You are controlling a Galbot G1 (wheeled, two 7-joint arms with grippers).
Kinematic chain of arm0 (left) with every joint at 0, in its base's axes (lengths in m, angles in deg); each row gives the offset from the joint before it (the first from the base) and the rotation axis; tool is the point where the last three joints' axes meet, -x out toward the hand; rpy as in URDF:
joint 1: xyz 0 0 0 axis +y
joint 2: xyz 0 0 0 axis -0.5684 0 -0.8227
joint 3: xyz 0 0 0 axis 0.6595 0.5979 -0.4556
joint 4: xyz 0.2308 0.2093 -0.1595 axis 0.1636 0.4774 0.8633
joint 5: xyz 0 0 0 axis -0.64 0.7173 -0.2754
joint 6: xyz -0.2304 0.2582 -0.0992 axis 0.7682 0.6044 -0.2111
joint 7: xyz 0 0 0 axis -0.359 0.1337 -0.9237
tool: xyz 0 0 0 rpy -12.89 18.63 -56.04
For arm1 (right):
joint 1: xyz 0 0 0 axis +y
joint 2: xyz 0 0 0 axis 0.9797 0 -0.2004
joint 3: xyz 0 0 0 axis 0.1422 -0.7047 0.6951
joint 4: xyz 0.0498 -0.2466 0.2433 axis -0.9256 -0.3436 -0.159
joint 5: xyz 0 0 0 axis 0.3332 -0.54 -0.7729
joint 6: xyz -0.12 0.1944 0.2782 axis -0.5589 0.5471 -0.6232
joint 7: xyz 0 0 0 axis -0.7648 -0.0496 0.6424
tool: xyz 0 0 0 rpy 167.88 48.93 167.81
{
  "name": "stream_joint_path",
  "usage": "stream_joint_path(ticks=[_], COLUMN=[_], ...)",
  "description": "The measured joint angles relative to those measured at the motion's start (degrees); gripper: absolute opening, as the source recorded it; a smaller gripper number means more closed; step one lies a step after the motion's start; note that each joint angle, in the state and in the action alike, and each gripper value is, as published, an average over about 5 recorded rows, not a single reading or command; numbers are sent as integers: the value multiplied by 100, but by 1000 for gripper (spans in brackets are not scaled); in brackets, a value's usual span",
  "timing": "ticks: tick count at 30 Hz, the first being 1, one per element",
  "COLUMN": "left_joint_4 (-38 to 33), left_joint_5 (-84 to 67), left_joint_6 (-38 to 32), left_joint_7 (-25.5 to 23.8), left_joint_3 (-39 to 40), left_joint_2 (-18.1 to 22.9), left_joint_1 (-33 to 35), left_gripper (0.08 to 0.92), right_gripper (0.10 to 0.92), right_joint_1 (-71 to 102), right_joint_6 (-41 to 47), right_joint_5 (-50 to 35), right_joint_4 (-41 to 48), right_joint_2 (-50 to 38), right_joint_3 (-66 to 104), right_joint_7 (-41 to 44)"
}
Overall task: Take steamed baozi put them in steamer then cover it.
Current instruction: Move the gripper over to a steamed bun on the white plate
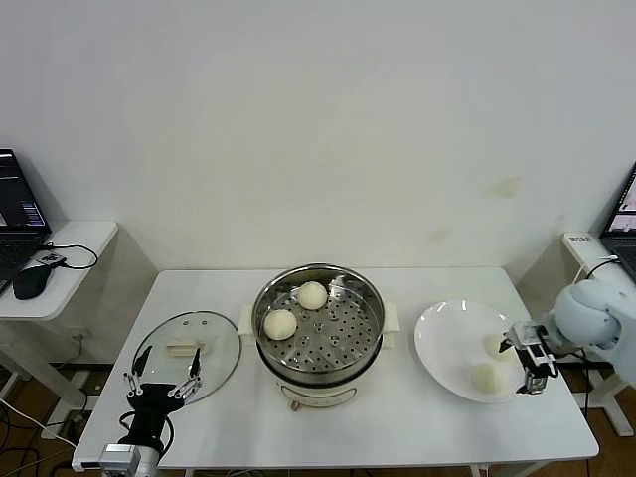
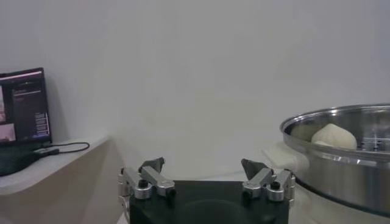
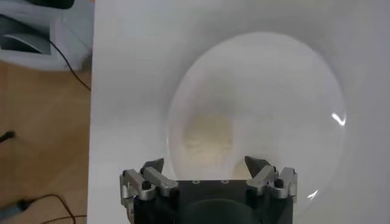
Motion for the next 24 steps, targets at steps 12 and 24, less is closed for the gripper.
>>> stream_joint_path(ticks=[12,24], left_joint_4=[51,86], left_joint_5=[-1,-10], left_joint_6=[18,18], left_joint_7=[0,4], left_joint_3=[-83,-92], left_joint_2=[0,-2], left_joint_1=[-19,-50], left_gripper=[823,823], right_gripper=[823,710], right_joint_1=[307,384], right_joint_6=[-5,55], right_joint_5=[185,181], right_joint_4=[570,842], right_joint_2=[507,765], right_joint_3=[152,179], right_joint_7=[-87,-91])
